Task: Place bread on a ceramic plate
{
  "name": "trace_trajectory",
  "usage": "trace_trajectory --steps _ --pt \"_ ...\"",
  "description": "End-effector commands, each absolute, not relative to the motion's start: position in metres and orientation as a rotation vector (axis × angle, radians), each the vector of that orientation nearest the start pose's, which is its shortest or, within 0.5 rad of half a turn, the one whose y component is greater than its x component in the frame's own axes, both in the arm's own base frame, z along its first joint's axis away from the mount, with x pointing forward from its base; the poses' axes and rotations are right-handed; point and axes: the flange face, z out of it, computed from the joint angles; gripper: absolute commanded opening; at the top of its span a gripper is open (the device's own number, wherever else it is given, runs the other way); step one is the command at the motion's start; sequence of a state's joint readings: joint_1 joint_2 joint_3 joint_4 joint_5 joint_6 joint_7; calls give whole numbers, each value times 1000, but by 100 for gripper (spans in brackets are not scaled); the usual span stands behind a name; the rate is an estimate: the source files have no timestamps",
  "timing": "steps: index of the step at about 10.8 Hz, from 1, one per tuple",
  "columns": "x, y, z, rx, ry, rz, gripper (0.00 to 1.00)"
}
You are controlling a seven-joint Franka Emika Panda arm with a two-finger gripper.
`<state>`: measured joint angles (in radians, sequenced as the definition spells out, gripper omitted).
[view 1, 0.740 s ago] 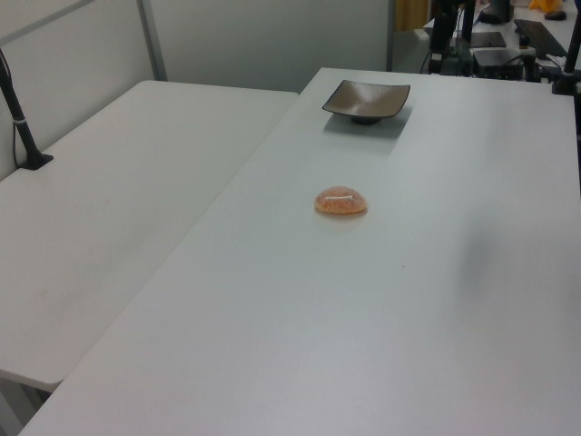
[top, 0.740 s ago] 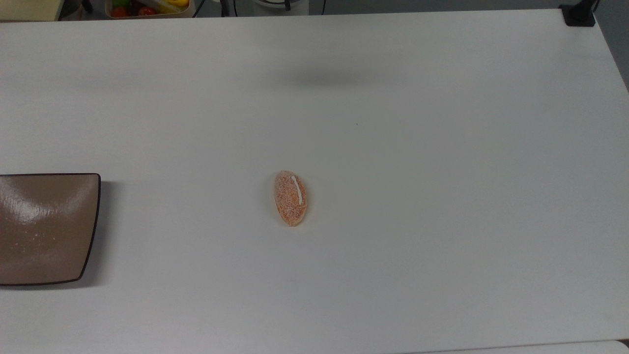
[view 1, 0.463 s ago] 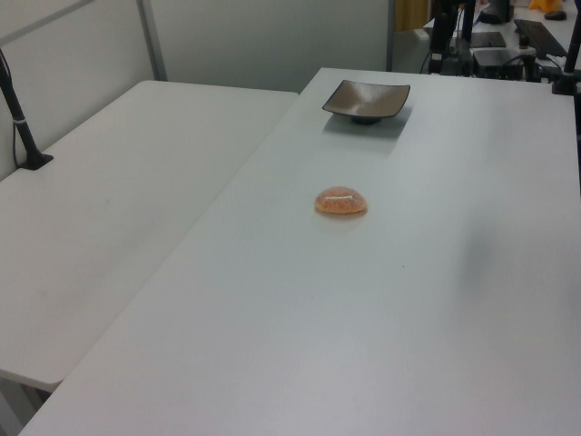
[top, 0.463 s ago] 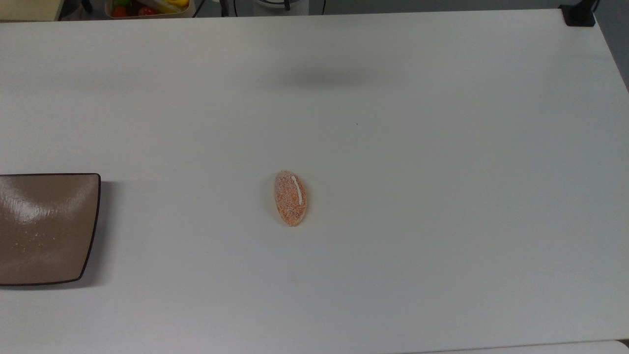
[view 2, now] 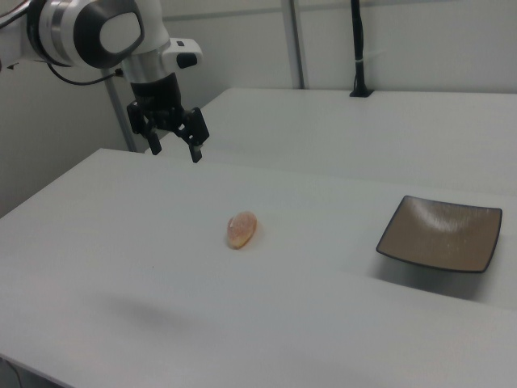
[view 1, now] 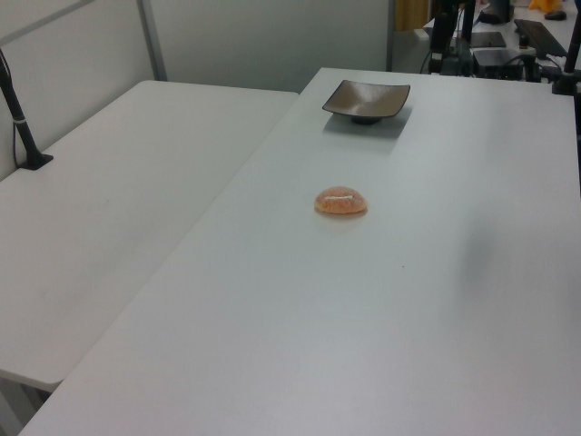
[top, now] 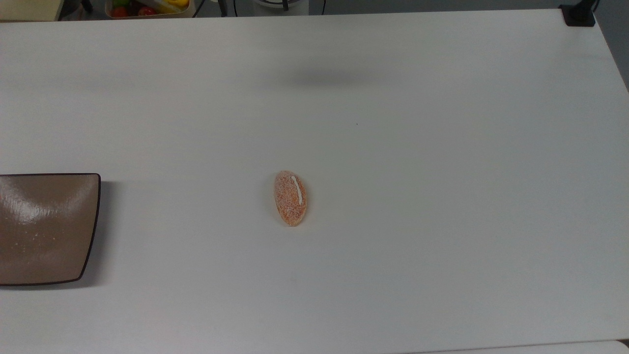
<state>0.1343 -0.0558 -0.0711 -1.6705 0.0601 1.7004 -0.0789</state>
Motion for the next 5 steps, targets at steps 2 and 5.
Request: trace_trajectory --steps 2,5 --pt "562 44 597 -3080 -254 -148 100" --pt "589 50 580 -3073 -237 -195 100"
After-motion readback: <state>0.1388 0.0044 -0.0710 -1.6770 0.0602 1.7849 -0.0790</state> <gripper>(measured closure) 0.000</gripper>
